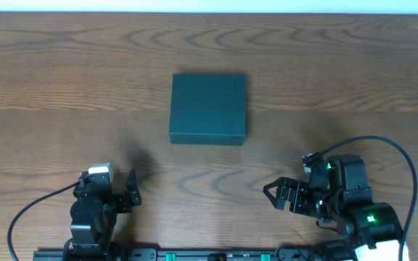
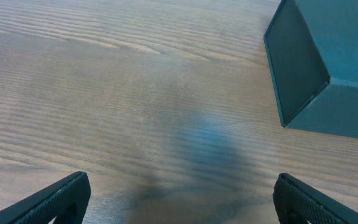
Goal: Pack container
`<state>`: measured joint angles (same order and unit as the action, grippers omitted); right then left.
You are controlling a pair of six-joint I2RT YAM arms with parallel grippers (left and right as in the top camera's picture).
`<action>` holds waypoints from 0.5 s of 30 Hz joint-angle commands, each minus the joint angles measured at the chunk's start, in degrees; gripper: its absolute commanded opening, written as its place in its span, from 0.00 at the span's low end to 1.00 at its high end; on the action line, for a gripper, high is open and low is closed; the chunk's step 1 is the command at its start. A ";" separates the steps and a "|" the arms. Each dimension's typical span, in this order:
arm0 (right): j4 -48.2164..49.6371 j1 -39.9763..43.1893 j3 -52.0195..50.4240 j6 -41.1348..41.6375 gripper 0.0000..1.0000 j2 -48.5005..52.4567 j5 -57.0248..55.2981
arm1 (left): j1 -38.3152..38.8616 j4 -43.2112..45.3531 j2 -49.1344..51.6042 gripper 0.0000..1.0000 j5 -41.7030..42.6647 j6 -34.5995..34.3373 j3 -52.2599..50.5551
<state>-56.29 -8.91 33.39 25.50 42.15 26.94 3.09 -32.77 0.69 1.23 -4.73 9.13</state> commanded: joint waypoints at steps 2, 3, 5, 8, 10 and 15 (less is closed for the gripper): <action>-0.02 -0.28 -0.13 0.61 0.99 -0.13 -0.20 | -0.20 0.39 -0.48 0.95 -0.17 -0.85 -0.57; 0.00 -0.28 -0.13 0.61 0.99 -0.13 -0.20 | -0.17 0.39 -0.48 0.95 -0.17 -0.85 -0.57; -0.02 -0.28 -0.13 0.61 0.99 -0.13 -0.20 | -0.17 0.39 -0.48 0.95 -0.17 -0.85 -0.57; -0.02 -0.28 -0.13 0.61 0.99 -0.13 -0.20 | -0.17 0.39 -0.48 0.95 -0.17 -0.85 -0.57; -0.02 -0.28 -0.13 0.61 0.99 -0.13 -0.20 | -0.17 0.39 -0.48 0.95 -0.17 -0.85 -0.57; -0.17 -1.81 -0.13 -2.99 0.99 -3.69 -4.07 | -0.17 0.39 -0.48 0.95 -0.17 -0.85 -0.57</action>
<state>-56.31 -9.54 33.36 25.04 41.04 25.89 3.09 -32.77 0.69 1.23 -4.75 9.13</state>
